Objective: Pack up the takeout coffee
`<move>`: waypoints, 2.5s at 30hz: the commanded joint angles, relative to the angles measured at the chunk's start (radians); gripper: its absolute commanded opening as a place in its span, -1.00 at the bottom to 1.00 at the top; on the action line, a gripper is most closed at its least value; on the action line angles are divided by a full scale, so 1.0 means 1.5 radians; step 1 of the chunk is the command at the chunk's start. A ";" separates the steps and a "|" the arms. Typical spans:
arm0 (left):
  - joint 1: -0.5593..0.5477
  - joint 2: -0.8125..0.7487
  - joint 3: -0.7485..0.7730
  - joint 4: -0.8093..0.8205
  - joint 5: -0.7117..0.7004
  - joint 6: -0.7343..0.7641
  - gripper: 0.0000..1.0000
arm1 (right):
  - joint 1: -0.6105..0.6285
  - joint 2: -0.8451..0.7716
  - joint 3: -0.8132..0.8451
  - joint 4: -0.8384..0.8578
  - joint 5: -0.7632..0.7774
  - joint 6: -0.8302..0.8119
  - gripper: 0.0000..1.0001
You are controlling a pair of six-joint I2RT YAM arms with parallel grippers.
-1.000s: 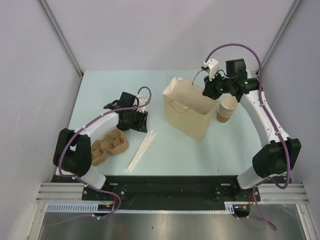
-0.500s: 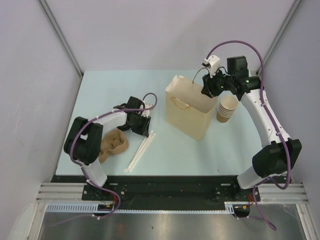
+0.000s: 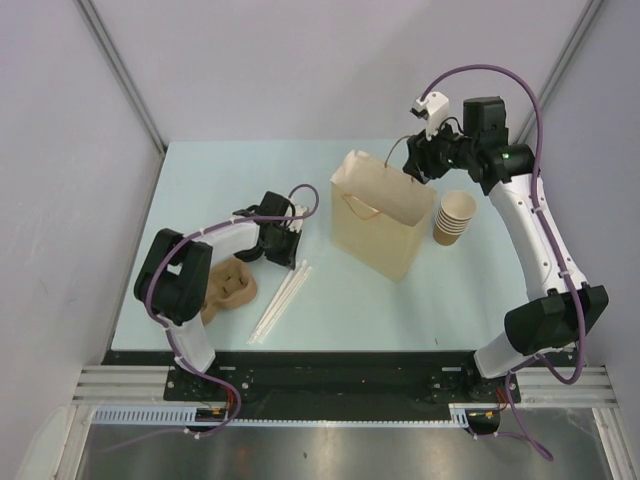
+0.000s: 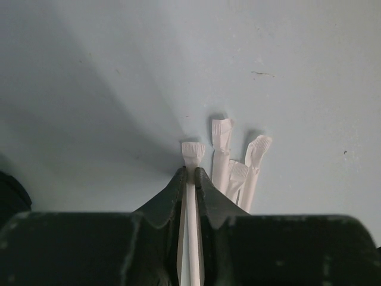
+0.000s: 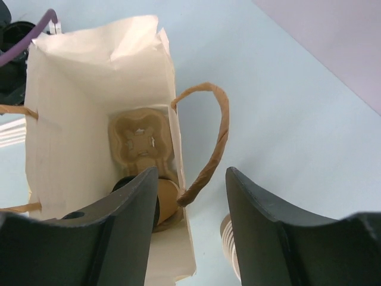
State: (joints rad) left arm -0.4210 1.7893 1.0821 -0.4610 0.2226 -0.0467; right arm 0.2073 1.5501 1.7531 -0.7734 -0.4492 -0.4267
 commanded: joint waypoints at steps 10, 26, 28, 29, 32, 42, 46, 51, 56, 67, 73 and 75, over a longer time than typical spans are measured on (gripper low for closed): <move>-0.005 0.041 0.031 -0.004 -0.076 0.002 -0.60 | 0.002 -0.048 0.049 -0.007 0.004 0.037 0.28; -0.018 -0.029 0.161 -0.094 -0.018 -0.012 -1.00 | 0.002 -0.071 0.087 0.005 0.005 0.070 0.95; -0.018 -0.055 0.202 -0.119 -0.005 -0.004 -1.00 | 0.002 -0.075 0.088 0.006 0.005 0.073 0.99; -0.018 -0.062 0.213 -0.124 0.002 -0.001 -1.00 | 0.002 -0.075 0.088 0.007 0.005 0.074 0.99; -0.018 -0.095 0.262 -0.138 0.036 0.009 -1.00 | 0.001 -0.083 0.089 0.015 0.009 0.076 0.99; -0.018 -0.194 0.502 -0.098 0.071 0.146 -1.00 | -0.010 -0.117 0.073 0.027 0.017 0.118 0.99; -0.018 -0.191 0.595 -0.094 0.085 0.164 -1.00 | -0.014 -0.130 0.058 0.044 0.014 0.134 0.99; -0.017 -0.203 0.635 0.053 0.133 0.173 -1.00 | -0.025 -0.138 0.059 0.063 0.013 0.155 0.99; -0.019 -0.194 0.617 0.239 0.345 0.158 -1.00 | -0.045 -0.142 0.058 0.063 0.010 0.166 0.99; -0.077 -0.061 0.672 0.391 0.566 0.059 -0.98 | -0.107 -0.164 0.050 0.030 -0.018 0.185 0.99; -0.093 -0.002 0.681 0.384 0.604 0.054 -0.94 | -0.113 -0.186 0.035 0.020 -0.011 0.182 0.99; -0.099 0.012 0.674 0.336 0.616 0.095 -0.94 | -0.113 -0.195 0.024 0.021 -0.007 0.187 0.99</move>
State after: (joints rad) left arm -0.5579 1.7924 2.0567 0.0708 1.0542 0.0559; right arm 0.0448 1.3029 1.8080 -0.7479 -0.4557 -0.1638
